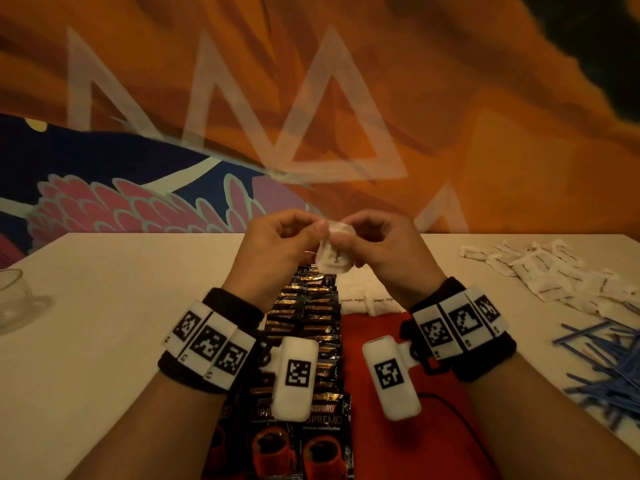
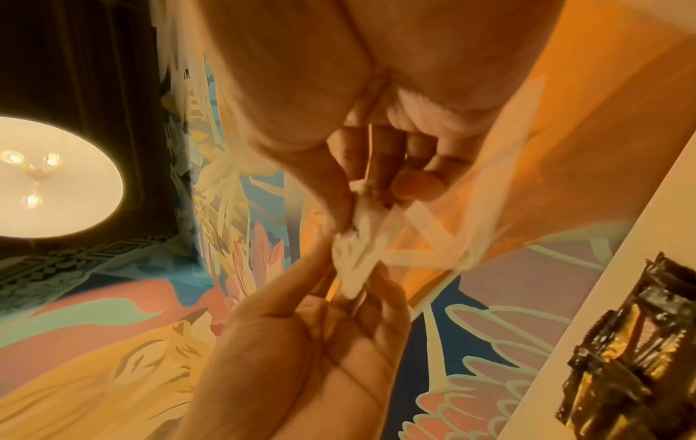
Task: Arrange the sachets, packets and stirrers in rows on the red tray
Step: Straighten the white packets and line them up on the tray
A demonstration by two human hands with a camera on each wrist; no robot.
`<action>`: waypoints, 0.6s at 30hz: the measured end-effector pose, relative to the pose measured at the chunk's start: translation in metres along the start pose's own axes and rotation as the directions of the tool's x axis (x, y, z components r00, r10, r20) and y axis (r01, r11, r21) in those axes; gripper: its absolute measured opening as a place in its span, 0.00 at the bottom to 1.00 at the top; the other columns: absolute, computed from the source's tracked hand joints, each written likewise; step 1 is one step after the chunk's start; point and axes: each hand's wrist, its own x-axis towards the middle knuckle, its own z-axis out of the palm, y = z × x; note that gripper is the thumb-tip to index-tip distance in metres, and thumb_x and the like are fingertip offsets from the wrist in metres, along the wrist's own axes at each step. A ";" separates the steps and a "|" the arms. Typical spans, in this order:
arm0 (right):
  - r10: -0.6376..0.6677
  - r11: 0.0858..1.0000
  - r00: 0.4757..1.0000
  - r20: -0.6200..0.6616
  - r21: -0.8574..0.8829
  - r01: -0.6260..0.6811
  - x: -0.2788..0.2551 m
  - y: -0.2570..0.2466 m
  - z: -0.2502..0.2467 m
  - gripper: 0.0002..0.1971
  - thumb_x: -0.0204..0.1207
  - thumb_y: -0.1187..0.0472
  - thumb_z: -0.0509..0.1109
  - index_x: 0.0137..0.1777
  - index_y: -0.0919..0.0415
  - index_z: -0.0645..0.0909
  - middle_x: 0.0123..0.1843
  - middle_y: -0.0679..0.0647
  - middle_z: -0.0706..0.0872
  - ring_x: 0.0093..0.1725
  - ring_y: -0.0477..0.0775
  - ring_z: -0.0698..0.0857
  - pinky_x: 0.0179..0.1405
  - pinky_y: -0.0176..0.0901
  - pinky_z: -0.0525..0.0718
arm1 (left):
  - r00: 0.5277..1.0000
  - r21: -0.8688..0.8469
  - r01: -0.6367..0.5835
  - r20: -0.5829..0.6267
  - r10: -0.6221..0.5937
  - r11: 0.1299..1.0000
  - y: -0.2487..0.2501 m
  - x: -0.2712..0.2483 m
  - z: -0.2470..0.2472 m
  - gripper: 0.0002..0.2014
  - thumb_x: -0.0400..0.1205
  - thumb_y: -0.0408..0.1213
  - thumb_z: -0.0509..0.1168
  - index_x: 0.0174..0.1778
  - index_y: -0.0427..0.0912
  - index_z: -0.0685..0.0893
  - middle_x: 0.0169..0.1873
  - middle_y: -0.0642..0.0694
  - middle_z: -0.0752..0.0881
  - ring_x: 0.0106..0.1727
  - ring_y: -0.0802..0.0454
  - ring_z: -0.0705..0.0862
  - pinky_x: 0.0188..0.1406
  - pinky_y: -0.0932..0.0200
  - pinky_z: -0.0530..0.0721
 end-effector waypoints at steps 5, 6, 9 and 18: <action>0.051 0.987 0.993 -0.107 0.160 -0.034 0.002 -0.001 0.000 0.04 0.74 0.69 0.76 0.44 0.64 0.83 0.36 0.55 0.90 0.33 0.49 0.88 0.30 0.38 0.84 | 0.998 -0.006 0.055 0.025 -0.055 0.998 -0.001 -0.001 0.004 0.15 0.73 0.40 0.74 0.52 0.36 0.87 0.46 0.40 0.92 0.48 0.46 0.92 0.48 0.53 0.91; 0.071 0.983 0.993 -0.098 0.176 -0.053 0.001 -0.002 0.001 0.03 0.75 0.68 0.75 0.44 0.64 0.83 0.35 0.55 0.90 0.33 0.49 0.88 0.30 0.38 0.84 | 0.999 -0.038 0.049 -0.010 -0.049 0.998 -0.001 -0.001 0.004 0.10 0.76 0.35 0.73 0.51 0.35 0.87 0.45 0.41 0.92 0.47 0.47 0.92 0.46 0.55 0.90; 0.116 0.974 0.989 -0.094 0.204 -0.095 0.002 -0.003 0.000 0.04 0.81 0.65 0.69 0.44 0.62 0.82 0.32 0.52 0.90 0.31 0.50 0.89 0.28 0.38 0.82 | 0.995 -0.155 0.025 -0.093 -0.040 0.988 0.000 0.001 0.002 0.04 0.81 0.29 0.69 0.50 0.34 0.86 0.43 0.41 0.92 0.45 0.49 0.91 0.44 0.56 0.90; 0.011 1.000 1.000 -0.009 0.025 -0.011 0.001 0.001 -0.002 0.13 0.68 0.69 0.81 0.52 0.63 0.86 0.39 0.56 0.90 0.35 0.45 0.87 0.30 0.37 0.81 | 0.998 -0.033 -0.017 -0.065 0.015 0.999 -0.002 0.001 0.001 0.06 0.79 0.32 0.72 0.51 0.38 0.87 0.41 0.42 0.93 0.41 0.51 0.91 0.40 0.60 0.87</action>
